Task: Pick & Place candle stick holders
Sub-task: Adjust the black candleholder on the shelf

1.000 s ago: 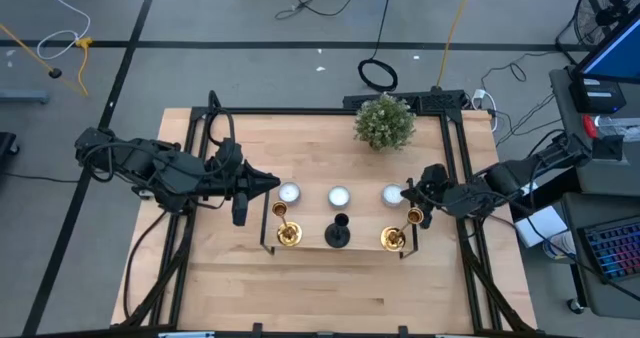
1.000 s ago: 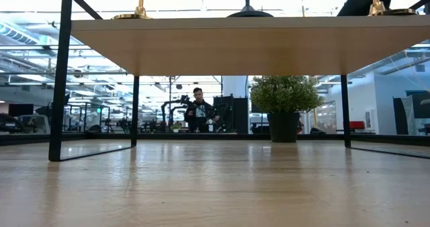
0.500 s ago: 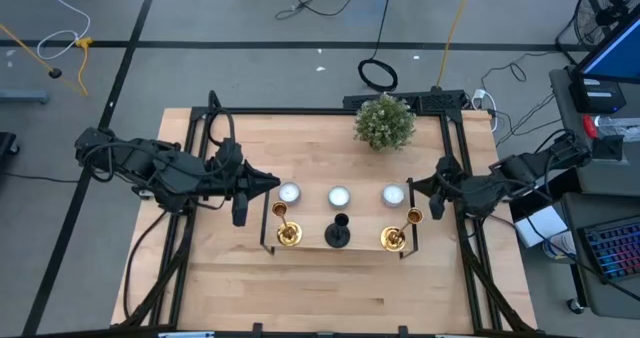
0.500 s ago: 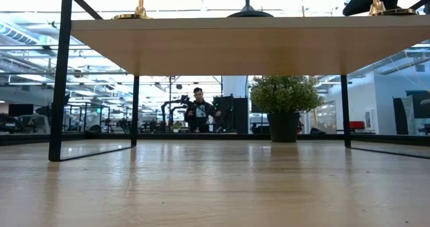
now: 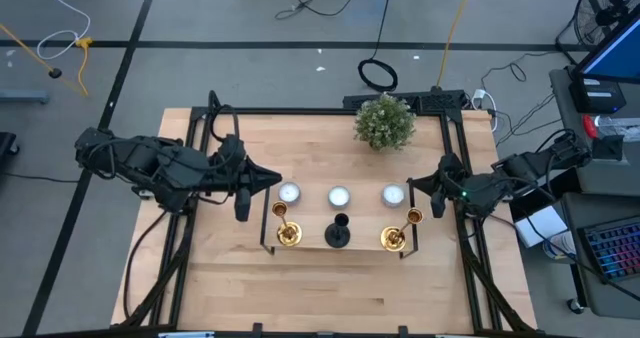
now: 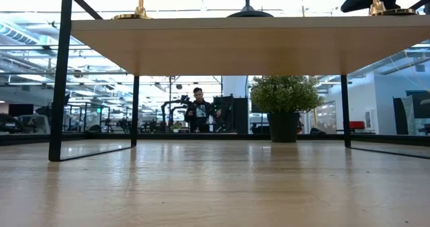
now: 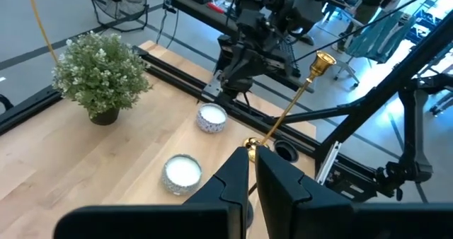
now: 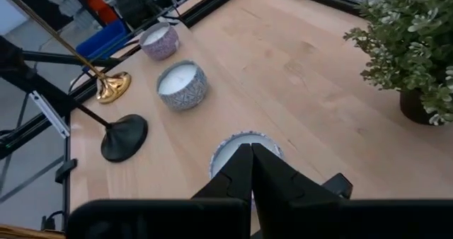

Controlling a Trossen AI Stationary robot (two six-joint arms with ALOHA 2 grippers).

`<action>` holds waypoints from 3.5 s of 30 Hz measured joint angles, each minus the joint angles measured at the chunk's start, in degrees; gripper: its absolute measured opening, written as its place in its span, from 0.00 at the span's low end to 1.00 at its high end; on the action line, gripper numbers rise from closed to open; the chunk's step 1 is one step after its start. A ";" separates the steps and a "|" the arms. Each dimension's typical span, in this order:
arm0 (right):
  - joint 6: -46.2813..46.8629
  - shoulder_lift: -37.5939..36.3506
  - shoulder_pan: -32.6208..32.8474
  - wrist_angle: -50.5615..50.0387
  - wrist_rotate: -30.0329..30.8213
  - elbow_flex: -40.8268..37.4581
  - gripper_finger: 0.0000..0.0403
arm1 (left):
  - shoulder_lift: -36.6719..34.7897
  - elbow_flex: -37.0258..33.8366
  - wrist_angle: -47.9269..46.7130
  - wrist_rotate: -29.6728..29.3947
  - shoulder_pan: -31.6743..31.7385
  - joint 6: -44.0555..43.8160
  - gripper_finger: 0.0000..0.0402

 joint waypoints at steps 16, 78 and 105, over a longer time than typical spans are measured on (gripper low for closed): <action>5.66 -0.92 0.12 4.10 -27.48 0.02 0.00 | 0.00 0.00 -0.02 1.25 -0.04 0.02 0.08; 11.64 19.97 23.26 25.37 -5.27 0.04 0.00 | 0.00 0.00 -0.85 1.08 0.00 -1.33 0.08; 1.94 20.04 24.82 42.46 -2.21 0.04 0.00 | 0.00 1.92 6.02 12.34 8.98 2.51 0.08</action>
